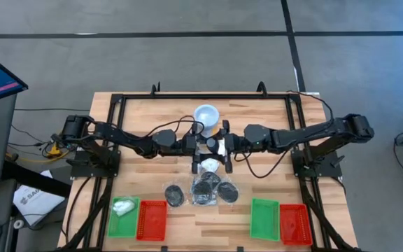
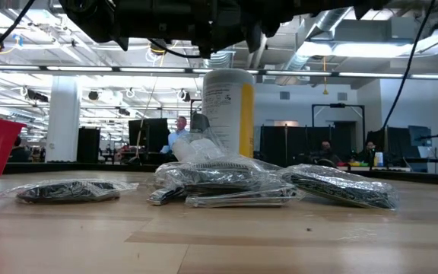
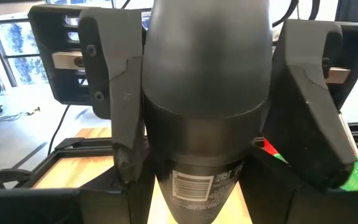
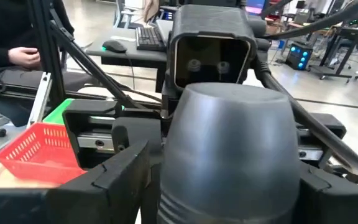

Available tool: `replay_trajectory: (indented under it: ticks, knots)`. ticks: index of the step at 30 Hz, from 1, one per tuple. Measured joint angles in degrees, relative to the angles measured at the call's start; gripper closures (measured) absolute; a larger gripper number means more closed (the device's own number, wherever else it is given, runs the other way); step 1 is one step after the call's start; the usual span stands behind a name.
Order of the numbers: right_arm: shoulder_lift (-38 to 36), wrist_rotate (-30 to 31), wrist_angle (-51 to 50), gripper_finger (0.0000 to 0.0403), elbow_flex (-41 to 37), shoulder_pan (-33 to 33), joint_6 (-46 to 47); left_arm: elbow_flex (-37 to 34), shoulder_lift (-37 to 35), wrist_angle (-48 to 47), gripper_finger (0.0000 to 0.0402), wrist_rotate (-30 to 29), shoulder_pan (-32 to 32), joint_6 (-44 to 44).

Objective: Pick & Place Travel size toiletries
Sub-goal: Put the deodorant into the right red bin

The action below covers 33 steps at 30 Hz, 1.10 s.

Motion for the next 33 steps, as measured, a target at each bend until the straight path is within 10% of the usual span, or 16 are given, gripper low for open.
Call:
replay_trajectory:
  ticks: [27, 33]
  knots:
    - [-2.3, 0.1, -3.7, 0.0212, -0.1, 0.0, 0.9, 0.1, 0.7, -0.2, 0.0218, -0.3, 0.0, -0.1]
    - [-2.4, 0.1, -4.5, 0.0212, -0.1, 0.0, 1.7, 0.0, 0.7, 0.3, 0.0158, -1.7, 0.0, -0.4]
